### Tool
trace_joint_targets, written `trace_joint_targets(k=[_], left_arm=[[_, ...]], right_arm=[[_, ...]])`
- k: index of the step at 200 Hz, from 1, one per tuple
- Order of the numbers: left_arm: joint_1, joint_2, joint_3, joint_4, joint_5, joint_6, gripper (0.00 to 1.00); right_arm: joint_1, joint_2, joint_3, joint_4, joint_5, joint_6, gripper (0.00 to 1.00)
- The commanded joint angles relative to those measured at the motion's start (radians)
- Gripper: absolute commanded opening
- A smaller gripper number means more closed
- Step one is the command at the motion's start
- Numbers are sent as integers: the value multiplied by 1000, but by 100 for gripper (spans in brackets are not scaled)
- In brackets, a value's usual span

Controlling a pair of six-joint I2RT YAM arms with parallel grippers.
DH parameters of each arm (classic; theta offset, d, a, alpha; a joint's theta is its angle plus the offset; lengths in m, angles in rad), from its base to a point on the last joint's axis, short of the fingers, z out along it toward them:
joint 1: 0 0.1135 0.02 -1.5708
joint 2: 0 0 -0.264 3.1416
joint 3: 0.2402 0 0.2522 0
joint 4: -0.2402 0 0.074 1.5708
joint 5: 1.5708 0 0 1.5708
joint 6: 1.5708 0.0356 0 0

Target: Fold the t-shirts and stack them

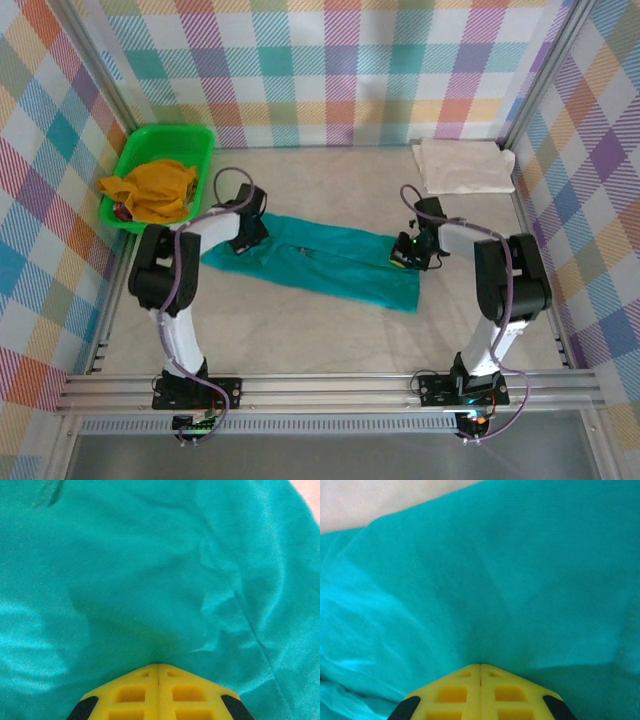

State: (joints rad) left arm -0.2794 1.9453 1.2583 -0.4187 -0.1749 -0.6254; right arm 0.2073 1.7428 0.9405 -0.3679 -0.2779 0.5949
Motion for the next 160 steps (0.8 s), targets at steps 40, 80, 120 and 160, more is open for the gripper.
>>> trace_joint_targets(k=[40, 80, 120, 160], left_arm=[[-31, 451, 688, -190, 104, 152, 0], [-48, 555, 1003, -264, 95, 200, 0], [-26, 335, 730, -125, -2, 173, 0], [-20, 172, 455, 1, 79, 128, 0]], right_arm=[[220, -156, -262, 18, -48, 212, 0], [386, -318, -335, 26, -7, 281, 0], [391, -413, -204, -35, 162, 117, 0], [388, -152, 100, -48, 139, -64, 0]])
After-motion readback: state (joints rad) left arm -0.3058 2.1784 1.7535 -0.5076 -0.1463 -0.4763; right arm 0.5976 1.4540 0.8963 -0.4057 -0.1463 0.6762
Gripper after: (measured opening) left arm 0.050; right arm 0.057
